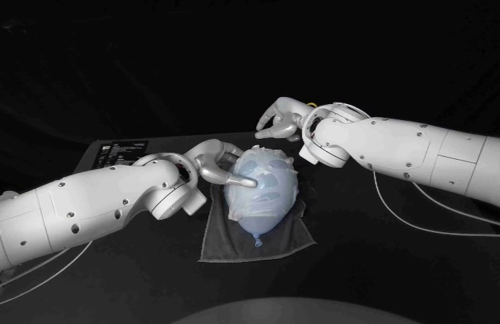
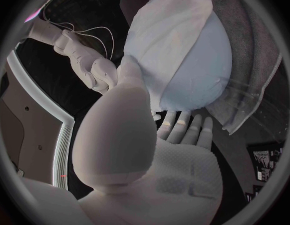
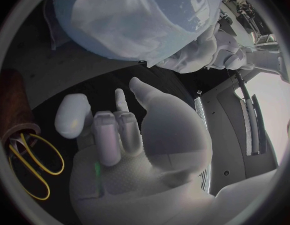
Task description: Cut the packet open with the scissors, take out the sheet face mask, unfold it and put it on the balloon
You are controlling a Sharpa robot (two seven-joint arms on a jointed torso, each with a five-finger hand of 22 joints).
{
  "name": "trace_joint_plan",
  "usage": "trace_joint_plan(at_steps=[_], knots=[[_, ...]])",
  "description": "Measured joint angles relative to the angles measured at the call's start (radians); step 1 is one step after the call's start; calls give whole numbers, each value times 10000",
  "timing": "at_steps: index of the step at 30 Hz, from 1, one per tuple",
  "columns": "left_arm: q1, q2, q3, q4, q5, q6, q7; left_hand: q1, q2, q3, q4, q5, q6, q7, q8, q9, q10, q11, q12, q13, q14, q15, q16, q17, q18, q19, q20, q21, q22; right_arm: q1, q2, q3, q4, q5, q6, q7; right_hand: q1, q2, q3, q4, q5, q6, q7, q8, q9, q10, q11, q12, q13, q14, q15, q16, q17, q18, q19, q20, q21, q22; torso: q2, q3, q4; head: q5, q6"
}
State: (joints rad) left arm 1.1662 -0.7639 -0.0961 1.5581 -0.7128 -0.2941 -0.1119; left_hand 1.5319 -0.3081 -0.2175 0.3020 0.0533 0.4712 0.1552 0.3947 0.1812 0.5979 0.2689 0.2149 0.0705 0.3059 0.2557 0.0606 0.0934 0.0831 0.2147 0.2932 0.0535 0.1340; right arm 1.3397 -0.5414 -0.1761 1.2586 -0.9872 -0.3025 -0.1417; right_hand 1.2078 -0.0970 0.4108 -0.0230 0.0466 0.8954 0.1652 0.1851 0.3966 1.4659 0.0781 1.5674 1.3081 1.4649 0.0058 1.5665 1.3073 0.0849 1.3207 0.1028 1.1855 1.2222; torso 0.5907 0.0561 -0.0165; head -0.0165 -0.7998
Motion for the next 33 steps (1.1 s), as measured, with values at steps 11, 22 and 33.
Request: trace_joint_plan(at_steps=[11, 22, 33], knots=[[-3, -31, -1, -34, 4, 2, 10, -1, 0, 0, 0, -9, 29, 29, -1, 0, -5, -5, 0, -1, 0, 0, 0, -2, 0, 0, 0, 0, 0, -1, -1754, -4, 1387, 677, -772, 531, -1176, -649, -1754, 1533, 0, -79, 7, -75, -35, 0, 0, -985, 0, 32, 35, -79, 2, 378, -942, 155, -1536, -1163, 0, 5, -18, -181, 108], [-8, -108, -7, -72, 29, 7, 31, -2, 0, 0, 0, -10, 28, 28, -2, -1, -7, -8, -1, -3, 0, 0, 0, 6, 1, 0, 0, 0, 0, -497, -2890, -17, 2494, 1401, -1226, 1110, -85, -386, -3520, 3102, -1, -79, 7, -75, 20, 0, -1, -867, -8, 32, 36, -116, 8, 377, -829, 156, -1537, -1027, -11, 16, -31, -277, 172], [-13, -167, -17, -55, 51, 14, 50, -3, -1, 0, 0, -10, 24, 25, -3, -6, -8, -9, -2, -6, -1, 1, 0, 4, 0, 0, 0, 0, 0, -1160, -2594, -20, 2357, 1995, -2040, 1234, -66, -195, -4349, 3155, -1, -78, 6, -75, 30, -5, -5, -669, -1, 32, 36, -58, 7, 377, -738, 170, -1497, -920, 5, 21, -6, -296, 213]])
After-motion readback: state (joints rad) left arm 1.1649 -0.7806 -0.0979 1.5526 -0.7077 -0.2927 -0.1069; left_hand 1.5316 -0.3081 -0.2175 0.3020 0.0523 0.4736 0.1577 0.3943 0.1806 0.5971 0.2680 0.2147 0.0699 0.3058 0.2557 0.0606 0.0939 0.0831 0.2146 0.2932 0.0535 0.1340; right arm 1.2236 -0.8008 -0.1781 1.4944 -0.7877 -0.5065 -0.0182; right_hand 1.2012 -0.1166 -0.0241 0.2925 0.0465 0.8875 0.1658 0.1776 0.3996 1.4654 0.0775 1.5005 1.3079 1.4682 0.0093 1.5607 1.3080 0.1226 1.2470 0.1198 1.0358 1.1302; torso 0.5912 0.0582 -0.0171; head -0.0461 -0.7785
